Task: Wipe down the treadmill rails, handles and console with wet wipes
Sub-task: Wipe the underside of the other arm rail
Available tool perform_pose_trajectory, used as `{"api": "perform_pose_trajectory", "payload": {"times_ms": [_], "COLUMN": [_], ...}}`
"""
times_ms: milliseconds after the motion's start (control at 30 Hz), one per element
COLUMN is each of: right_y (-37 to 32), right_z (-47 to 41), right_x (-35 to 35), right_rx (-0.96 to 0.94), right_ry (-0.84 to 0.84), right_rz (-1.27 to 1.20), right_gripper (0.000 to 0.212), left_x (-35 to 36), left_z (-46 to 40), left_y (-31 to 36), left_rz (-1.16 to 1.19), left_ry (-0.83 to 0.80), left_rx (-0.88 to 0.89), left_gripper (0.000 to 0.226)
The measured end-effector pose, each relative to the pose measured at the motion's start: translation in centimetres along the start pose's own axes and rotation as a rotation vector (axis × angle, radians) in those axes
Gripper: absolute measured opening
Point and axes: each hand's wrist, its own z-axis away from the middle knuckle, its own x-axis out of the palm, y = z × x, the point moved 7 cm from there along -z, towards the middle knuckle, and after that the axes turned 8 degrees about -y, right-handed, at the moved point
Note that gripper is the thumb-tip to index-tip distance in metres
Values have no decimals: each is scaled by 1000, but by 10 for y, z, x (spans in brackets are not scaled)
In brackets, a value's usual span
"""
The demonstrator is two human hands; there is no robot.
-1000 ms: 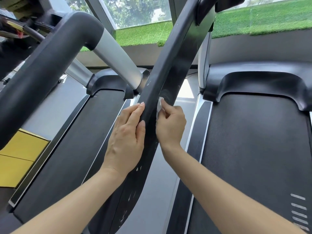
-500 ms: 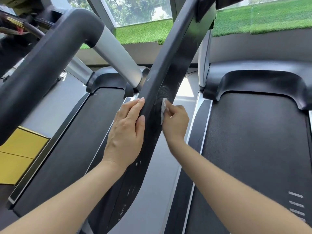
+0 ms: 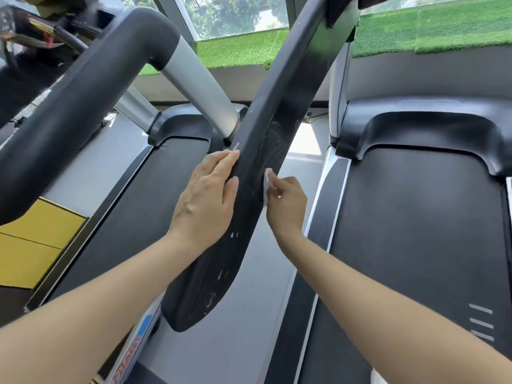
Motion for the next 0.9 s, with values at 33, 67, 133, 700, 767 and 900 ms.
{"api": "perform_pose_trajectory", "payload": {"times_ms": [33, 67, 133, 700, 767, 900], "right_y": [5, 10, 7, -25, -28, -24], "right_z": [-15, -24, -17, 17, 52, 52], "right_x": [-3, -3, 0, 5, 9, 8], "right_rx": [68, 122, 124, -247, -385, -412], "right_ry": [19, 29, 43, 121, 71, 20], "right_rz": [25, 22, 5, -68, -72, -20], "right_gripper": [29, 30, 30, 33, 36, 35], "left_x": [0, 2, 6, 5, 6, 6], "left_z": [10, 19, 31, 33, 33, 33], "left_y": [-2, -4, -10, -11, -11, -11], "left_rz": [-9, -8, 34, 113, 94, 71], "left_ry": [-15, -23, 1, 106, 105, 106], "left_rx": [9, 22, 39, 54, 58, 59], "left_gripper": [46, 47, 46, 43, 46, 45]}}
